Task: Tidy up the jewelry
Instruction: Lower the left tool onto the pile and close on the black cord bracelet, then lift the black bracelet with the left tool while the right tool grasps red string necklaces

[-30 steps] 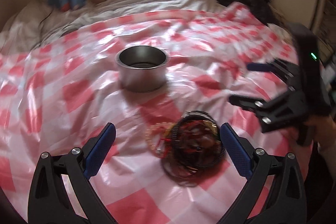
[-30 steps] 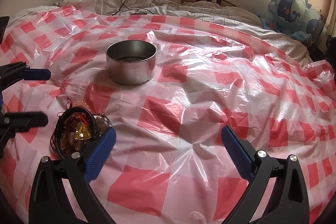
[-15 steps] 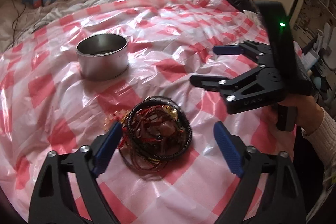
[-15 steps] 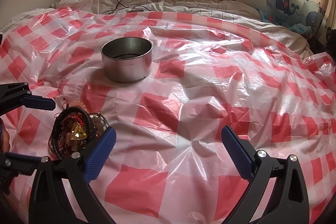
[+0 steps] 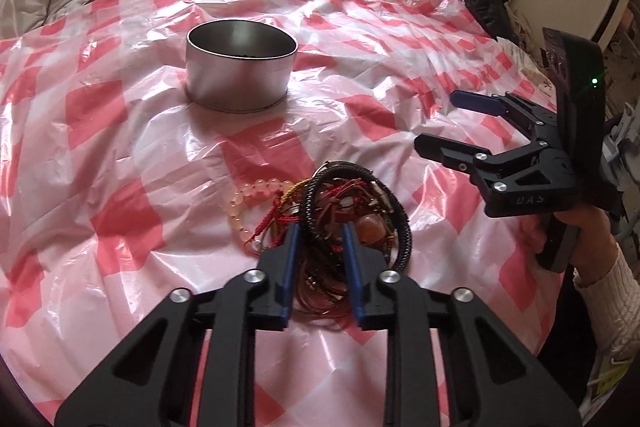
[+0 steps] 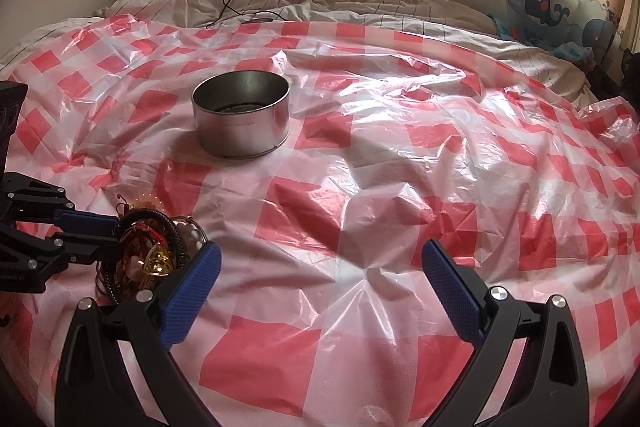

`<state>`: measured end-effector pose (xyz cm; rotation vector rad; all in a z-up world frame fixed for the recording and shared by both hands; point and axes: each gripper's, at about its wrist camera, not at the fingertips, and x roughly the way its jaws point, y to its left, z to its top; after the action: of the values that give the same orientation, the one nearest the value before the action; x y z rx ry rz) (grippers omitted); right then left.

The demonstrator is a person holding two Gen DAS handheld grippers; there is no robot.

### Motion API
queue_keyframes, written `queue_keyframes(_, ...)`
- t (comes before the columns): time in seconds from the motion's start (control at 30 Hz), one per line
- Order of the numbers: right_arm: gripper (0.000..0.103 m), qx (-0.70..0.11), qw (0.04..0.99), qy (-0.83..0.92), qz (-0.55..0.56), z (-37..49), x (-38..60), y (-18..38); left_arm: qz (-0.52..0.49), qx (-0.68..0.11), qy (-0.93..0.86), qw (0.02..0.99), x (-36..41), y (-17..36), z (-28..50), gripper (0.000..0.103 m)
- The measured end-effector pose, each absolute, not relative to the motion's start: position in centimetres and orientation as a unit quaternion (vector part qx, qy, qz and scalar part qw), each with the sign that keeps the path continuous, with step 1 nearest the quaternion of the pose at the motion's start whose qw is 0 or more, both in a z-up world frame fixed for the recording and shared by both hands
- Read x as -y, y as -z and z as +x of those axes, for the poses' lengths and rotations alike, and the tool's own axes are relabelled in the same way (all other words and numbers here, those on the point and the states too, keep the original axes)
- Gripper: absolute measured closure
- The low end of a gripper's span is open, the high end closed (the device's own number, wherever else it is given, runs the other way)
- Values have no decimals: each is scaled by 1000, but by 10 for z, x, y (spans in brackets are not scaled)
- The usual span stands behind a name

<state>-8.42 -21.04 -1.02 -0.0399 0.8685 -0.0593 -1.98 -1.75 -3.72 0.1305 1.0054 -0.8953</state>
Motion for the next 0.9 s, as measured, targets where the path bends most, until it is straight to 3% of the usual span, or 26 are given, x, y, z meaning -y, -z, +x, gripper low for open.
queue_keyframes(0.27,7,-421,906,27,-22,-84,209,12,34,-456,419,785,8,29,-15,92)
queue_keyframes(0.7,7,-418,908,5,-15,-85,208,11,-67,-430,444,783,-19,9,-3,93)
queue_keyframes(0.9,7,-369,922,-96,-74,-102,164,-1,-108,-411,410,807,-47,0,10,93)
